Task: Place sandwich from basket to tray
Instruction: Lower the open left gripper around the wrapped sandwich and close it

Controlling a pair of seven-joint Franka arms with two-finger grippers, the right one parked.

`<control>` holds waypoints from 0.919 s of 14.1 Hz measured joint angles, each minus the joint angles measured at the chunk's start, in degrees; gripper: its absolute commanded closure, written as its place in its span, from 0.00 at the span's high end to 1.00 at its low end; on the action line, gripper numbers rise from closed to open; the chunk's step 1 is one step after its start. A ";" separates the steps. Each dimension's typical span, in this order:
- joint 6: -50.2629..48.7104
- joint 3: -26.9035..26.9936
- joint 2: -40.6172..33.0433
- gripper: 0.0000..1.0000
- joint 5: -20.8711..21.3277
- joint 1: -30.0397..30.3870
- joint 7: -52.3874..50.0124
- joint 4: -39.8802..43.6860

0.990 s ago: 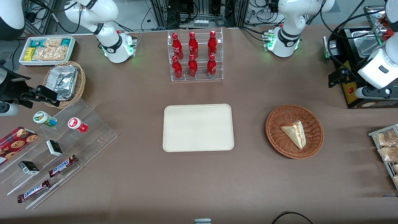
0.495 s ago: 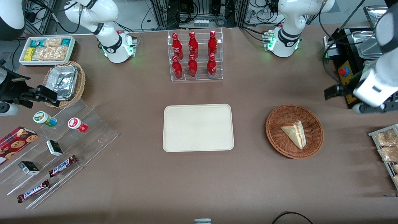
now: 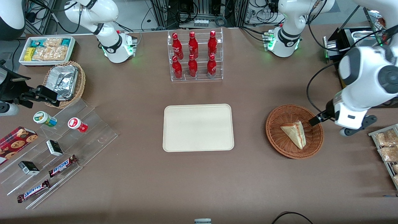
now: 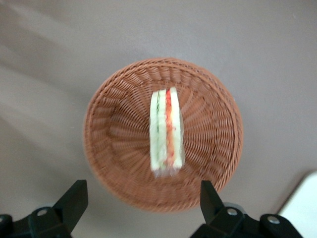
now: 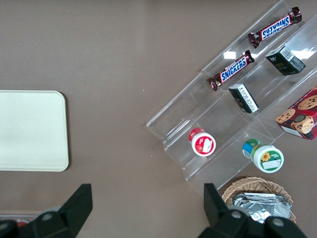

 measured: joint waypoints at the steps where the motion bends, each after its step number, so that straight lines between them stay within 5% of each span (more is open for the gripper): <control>1: 3.95 -0.10 0.13 1.00 0.00 -0.06 -2.44 -2.94; 9: 21.01 -0.56 4.11 0.99 0.00 -2.20 -9.30 -13.09; 10: 21.49 -0.56 4.84 0.92 0.29 -2.45 -9.36 -13.10; 11: 21.69 -0.56 5.54 0.72 1.39 -2.66 -9.51 -13.10; 13: 22.03 -0.53 6.60 0.17 3.43 -2.75 -10.51 -13.09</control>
